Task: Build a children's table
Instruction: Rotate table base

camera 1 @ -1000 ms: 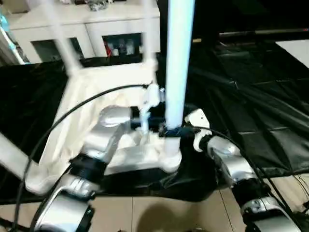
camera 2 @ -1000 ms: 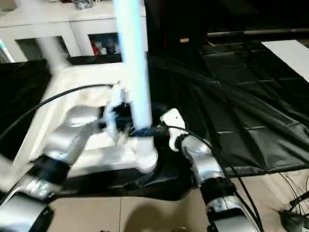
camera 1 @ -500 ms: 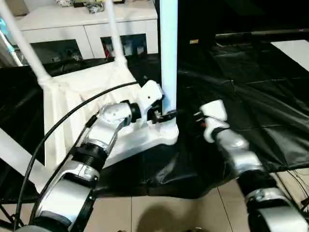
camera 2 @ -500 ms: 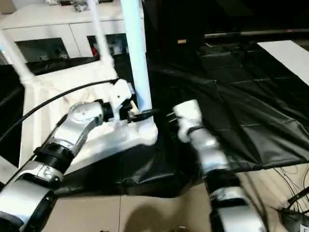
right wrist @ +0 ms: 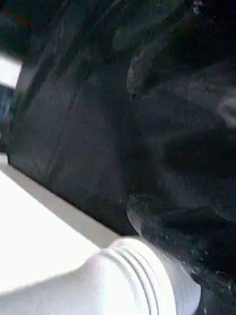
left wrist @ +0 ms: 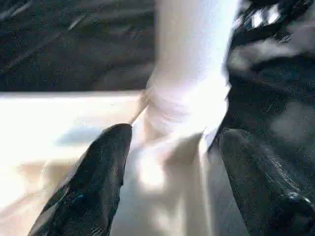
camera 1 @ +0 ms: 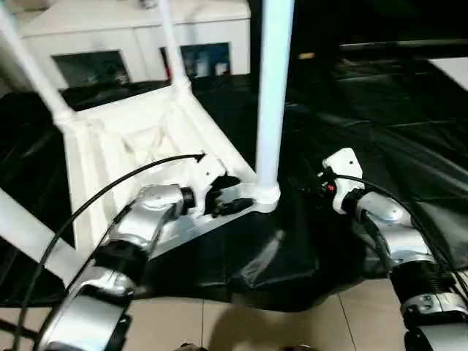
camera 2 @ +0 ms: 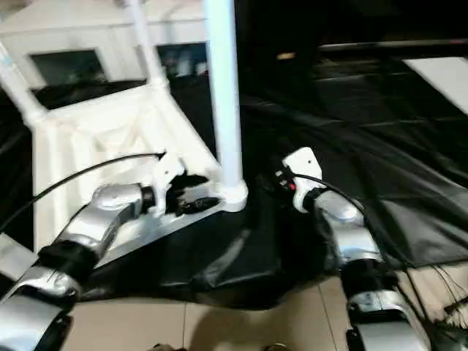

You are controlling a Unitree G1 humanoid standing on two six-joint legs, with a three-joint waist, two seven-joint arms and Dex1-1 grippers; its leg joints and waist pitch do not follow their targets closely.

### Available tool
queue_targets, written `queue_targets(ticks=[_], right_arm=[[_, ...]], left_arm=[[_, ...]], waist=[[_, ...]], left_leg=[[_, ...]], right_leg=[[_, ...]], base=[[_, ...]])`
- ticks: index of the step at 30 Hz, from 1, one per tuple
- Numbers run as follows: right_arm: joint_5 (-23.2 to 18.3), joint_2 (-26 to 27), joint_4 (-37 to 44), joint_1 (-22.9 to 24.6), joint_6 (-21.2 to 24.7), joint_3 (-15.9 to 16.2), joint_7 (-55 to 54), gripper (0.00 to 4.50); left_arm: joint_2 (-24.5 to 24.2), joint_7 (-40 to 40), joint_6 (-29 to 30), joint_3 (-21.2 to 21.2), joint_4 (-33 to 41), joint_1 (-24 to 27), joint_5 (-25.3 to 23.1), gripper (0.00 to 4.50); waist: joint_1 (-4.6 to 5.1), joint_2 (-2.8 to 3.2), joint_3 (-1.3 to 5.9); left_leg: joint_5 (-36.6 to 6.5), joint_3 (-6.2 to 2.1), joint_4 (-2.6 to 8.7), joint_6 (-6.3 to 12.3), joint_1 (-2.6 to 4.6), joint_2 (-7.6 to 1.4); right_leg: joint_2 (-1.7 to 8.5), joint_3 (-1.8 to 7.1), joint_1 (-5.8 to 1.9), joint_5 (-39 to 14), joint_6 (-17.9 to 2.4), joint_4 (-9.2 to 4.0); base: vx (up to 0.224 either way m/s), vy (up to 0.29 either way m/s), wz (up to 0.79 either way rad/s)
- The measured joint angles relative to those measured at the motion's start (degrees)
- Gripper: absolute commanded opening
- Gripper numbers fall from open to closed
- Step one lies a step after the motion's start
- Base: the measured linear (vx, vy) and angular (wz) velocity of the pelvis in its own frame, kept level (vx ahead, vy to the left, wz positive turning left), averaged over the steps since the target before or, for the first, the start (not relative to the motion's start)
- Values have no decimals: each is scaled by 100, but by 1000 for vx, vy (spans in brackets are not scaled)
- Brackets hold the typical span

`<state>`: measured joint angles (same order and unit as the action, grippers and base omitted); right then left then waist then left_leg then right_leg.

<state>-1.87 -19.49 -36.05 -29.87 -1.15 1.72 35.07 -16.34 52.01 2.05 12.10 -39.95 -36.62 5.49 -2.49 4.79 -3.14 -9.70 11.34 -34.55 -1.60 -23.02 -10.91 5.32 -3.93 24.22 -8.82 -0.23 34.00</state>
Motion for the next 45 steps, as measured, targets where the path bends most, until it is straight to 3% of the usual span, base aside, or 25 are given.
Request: queue_targets(ticks=[3, 5, 17, 24, 25, 33, 34, 39, 42, 45], right_arm=[[40, -20, 4, 43, 15, 31, 7, 376], [46, -25, 21, 88, 77, 53, 16, 376], [183, -50, 220, 95, 120, 258, 42, 376], [225, -61, 233, 123, 178, 315, 90, 376], [226, -64, 237, 135, 178, 321, 114, 376], [225, -91, 346, 179, 180, 330, 171, 376], [225, -91, 356, 179, 180, 330, 172, 376], [225, -91, 363, 180, 180, 331, 194, 376], [225, -91, 366, 185, 180, 332, 240, 376], [224, -91, 375, 223, 180, 334, 257, 376]], left_arm=[[-99, -106, 456, -3, 338, 163, -90, 328], [-92, -171, 698, 0, 632, 325, -107, 294], [-119, -345, 1601, 263, 1581, 660, -315, 206], [-168, -409, 1734, 425, 1711, 696, -485, 154], [-174, -410, 1747, 425, 1712, 700, -499, 129], [-285, -343, 1863, 459, 1839, 762, -520, 82], [-294, -343, 1887, 459, 1854, 772, -521, 57], [-365, -281, 1907, 459, 1912, 838, -521, 40], [-485, -200, 1917, 470, 2043, 937, -521, 1], [-554, -96, 1943, 508, 2165, 991, -516, 1]], waist=[[-68, 1, 0], [-89, 0, 0], [-46, 1, -1], [-26, 1, 0], [-22, 1, 0], [34, 1, 0], [43, 1, 0], [66, 1, 0], [82, 1, 0], [82, 0, 0]], left_leg=[[-15, 6, -1, -25, 7, 1], [-17, 5, 0, -30, 13, 1], [-16, 7, 9, -32, 36, 2], [-16, 7, 8, -32, 35, 2], [-16, 6, 8, -32, 35, 2], [-16, 6, 8, -31, 34, 2], [-16, 6, 8, -31, 35, 2], [-16, 5, 8, -32, 40, 2], [-16, 5, 8, -32, 43, 2], [-16, 5, 8, -32, 43, 2]], right_leg=[[4, 4, -7, 0, 0, -1], [4, 5, -18, 0, 1, -1], [3, 10, -31, -1, 5, 5], [2, 10, -31, -1, 5, 5], [2, 10, -31, -1, 5, 5], [2, 10, -30, -1, 5, 4], [2, 10, -31, -2, 5, 5], [1, 10, -31, -2, 6, 7], [0, 10, -31, -2, 6, 7], [0, 13, -31, -2, 6, 6]], base=[[0, 0, 0], [0, 0, 0], [0, 0, 0], [0, 0, 0], [0, 0, 0], [0, 0, 0], [0, 0, 0], [0, 0, 0], [0, 0, 0], [0, 0, 0]])
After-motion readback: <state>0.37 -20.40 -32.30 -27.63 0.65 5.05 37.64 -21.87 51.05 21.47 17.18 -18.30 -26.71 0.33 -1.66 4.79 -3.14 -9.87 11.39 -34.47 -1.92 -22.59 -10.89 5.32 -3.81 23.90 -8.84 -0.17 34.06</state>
